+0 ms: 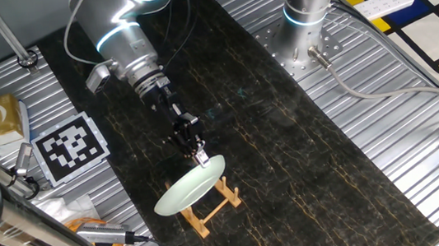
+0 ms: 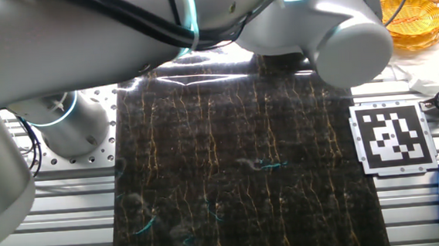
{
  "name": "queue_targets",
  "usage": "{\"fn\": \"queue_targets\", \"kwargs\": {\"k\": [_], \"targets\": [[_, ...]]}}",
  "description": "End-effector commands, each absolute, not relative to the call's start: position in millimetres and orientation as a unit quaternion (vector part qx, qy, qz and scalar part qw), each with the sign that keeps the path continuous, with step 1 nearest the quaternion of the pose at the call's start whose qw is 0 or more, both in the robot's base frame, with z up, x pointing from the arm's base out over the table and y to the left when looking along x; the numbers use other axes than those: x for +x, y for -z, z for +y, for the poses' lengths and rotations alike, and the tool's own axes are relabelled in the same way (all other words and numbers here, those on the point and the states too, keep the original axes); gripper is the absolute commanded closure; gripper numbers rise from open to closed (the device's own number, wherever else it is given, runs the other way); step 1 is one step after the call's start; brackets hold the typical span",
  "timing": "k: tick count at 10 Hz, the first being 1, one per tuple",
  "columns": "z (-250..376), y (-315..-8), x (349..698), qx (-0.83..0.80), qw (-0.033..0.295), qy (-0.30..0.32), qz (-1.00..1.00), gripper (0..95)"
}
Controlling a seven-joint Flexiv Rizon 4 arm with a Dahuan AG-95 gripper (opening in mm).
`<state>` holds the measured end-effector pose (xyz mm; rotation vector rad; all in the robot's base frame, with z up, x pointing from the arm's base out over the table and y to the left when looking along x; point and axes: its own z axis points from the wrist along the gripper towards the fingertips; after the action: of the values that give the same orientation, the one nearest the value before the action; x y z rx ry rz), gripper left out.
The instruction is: Put the dish on the dish rack
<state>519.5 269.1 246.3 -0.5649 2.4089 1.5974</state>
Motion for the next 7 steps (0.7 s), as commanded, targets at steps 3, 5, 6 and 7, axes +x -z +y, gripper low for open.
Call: {"fn": "queue_targets", "kwargs": {"k": [3, 5, 6, 7], "targets": [[269.4, -244.8, 519.7, -0.191, 0.097, -0.539, 0.814, 76.0], [269.4, -244.8, 519.8, -0.19, 0.096, -0.539, 0.815, 76.0], [269.4, -245.1, 519.8, -0.188, 0.093, -0.537, 0.817, 76.0], [269.2, -245.8, 520.0, -0.186, 0.09, -0.533, 0.82, 76.0]]}}
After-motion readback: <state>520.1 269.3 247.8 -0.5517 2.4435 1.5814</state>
